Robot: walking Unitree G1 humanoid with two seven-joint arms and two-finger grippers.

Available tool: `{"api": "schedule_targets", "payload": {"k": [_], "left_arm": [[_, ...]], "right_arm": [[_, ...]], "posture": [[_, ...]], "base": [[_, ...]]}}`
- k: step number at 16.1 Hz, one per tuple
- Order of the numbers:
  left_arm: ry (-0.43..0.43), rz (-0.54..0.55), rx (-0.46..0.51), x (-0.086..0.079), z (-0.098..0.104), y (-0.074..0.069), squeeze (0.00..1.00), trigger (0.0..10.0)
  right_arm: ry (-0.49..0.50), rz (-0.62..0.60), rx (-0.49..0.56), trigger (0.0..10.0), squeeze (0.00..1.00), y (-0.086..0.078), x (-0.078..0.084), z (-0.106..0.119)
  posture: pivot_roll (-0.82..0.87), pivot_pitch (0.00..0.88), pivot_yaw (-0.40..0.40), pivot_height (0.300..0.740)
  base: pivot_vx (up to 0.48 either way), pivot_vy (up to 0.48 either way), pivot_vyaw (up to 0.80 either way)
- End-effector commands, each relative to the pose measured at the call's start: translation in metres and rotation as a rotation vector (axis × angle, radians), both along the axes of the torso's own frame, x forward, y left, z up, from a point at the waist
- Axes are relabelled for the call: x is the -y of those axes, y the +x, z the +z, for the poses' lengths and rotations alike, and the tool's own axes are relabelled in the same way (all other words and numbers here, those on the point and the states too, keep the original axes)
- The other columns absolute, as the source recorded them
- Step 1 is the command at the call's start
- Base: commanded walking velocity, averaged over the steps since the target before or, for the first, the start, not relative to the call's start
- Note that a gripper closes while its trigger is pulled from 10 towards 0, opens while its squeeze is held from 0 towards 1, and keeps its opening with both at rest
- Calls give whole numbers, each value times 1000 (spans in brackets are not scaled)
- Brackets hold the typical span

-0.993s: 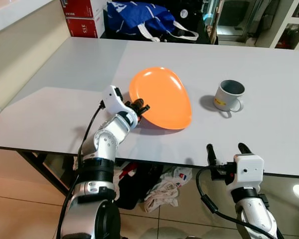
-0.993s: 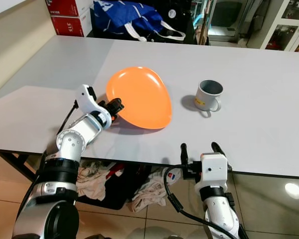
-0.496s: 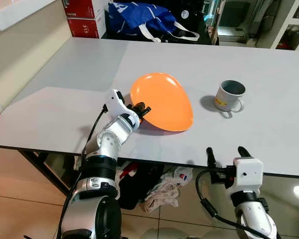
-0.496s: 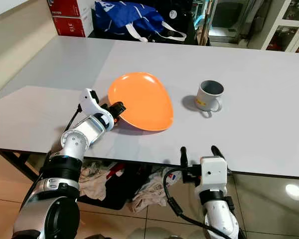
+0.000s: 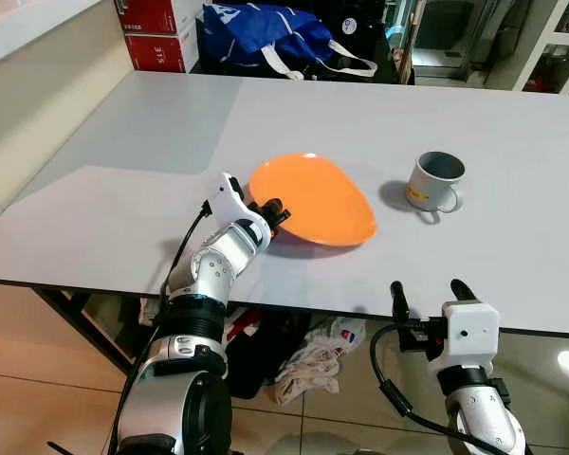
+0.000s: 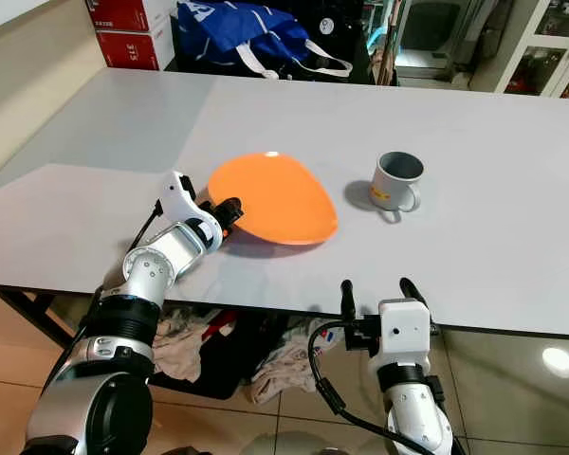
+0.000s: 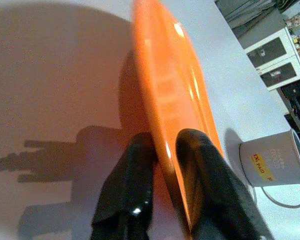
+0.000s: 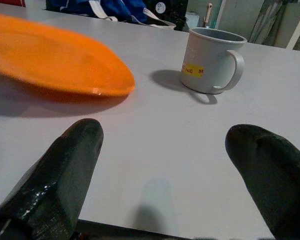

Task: Setting the table

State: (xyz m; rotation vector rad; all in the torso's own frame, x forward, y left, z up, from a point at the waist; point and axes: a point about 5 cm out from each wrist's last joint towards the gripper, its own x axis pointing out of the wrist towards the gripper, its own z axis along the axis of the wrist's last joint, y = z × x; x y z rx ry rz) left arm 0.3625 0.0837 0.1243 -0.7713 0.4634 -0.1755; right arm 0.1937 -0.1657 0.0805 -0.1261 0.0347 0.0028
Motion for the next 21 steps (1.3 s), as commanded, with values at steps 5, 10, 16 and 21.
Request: {"api": "schedule_targets", "payload": {"k": [5, 10, 16, 21], "left_arm": [[-13, -61, -9, 24, 5, -1, 1000, 10000], [100, -162, -83, 29, -1, -9, 1000, 10000], [170, -238, -120, 33, -2, -15, 1000, 10000], [360, -265, -111, 13, -8, -18, 1000, 10000]], "right_arm": [[-8, 0, 11, 10000, 0, -1, -1, 4], [-10, -2, 9, 10000, 0, -1, 0, 4], [-11, -2, 8, 10000, 0, -1, -1, 4], [-13, -1, 3, 10000, 0, -2, 0, 4]], "posture": [[-171, 26, 40, 740], [-171, 27, 42, 740], [-171, 27, 43, 740], [-168, 29, 38, 740]], "base": [[0, 0, 0], [0, 0, 0], [0, 0, 0], [0, 0, 0]]}}
